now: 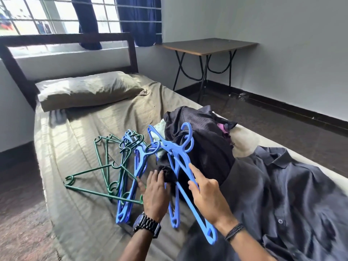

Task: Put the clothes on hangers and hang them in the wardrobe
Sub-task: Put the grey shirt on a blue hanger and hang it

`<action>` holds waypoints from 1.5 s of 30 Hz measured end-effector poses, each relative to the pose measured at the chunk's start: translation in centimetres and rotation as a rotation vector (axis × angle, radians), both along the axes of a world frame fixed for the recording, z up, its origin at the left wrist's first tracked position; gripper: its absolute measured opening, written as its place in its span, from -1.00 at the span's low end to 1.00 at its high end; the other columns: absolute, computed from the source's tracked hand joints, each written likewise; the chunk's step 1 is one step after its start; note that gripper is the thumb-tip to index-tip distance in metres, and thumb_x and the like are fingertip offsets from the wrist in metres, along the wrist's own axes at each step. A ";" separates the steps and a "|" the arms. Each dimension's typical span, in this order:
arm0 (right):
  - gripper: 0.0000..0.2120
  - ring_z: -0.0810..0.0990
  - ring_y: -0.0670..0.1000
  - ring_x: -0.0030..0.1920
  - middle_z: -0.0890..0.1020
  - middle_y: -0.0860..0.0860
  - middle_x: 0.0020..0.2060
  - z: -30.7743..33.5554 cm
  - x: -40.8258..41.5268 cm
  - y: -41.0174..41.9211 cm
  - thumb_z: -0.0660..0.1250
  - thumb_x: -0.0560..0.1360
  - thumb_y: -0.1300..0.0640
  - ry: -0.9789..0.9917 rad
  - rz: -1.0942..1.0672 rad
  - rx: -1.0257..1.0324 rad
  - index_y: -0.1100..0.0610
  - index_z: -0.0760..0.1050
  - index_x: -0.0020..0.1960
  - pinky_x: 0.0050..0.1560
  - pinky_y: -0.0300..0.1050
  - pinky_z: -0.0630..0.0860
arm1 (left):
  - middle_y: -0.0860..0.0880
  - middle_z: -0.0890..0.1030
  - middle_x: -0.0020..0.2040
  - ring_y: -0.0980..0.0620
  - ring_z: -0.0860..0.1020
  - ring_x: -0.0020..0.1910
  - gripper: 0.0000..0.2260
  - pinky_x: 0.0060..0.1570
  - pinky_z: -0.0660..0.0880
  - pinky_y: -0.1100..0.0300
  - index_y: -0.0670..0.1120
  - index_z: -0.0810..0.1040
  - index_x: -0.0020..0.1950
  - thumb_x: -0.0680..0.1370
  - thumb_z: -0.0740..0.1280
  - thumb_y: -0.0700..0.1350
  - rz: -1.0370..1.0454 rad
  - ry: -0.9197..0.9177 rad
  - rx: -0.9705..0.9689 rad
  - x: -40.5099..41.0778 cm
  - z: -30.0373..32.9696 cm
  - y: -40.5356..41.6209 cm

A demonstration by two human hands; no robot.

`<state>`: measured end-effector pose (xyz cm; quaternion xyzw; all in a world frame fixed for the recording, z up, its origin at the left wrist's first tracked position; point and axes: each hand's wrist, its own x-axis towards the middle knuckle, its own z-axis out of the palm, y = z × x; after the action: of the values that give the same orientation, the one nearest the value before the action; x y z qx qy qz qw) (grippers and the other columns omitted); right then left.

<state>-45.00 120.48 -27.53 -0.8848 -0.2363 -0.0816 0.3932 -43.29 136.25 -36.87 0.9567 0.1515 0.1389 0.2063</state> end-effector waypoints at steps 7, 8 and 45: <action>-0.53 0.36 -0.10 -0.48 0.45 -0.08 -0.52 -1.3 -0.9 -0.8 0.26 0.55 0.29 0.063 -0.092 0.151 0.10 0.35 0.44 -0.29 -0.47 0.23 | 0.05 0.63 0.02 0.05 0.59 0.06 -0.67 0.10 0.47 0.20 -0.06 0.59 0.10 0.46 0.24 -0.36 -0.196 -0.236 -0.549 3.0 3.8 -1.6; -0.52 0.32 -0.07 -0.49 0.48 -0.02 -0.51 -1.4 -0.8 -1.0 0.26 0.55 0.29 0.062 -0.094 0.162 0.07 0.34 0.44 -0.30 -0.48 0.23 | 0.07 0.62 0.00 0.05 0.59 0.06 -0.62 0.11 0.48 0.18 -0.06 0.60 0.08 0.41 0.22 -0.41 -0.207 -0.237 -0.591 3.2 3.9 -1.4; -0.57 0.54 0.10 -0.34 0.64 0.09 -0.38 -2.8 4.2 2.6 0.27 0.57 0.22 0.041 -0.223 0.325 0.08 0.37 0.42 0.01 -0.07 0.49 | -0.23 0.37 0.13 -0.27 0.54 -0.12 -0.54 -0.16 0.51 -0.05 -0.08 0.35 0.42 0.52 0.21 -0.29 0.205 -0.018 -0.243 7.1 0.7 2.9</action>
<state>-40.82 123.10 -30.37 -0.8319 -0.1127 -0.1436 0.5240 -36.15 139.16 -36.16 0.9029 0.2623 0.1483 0.3066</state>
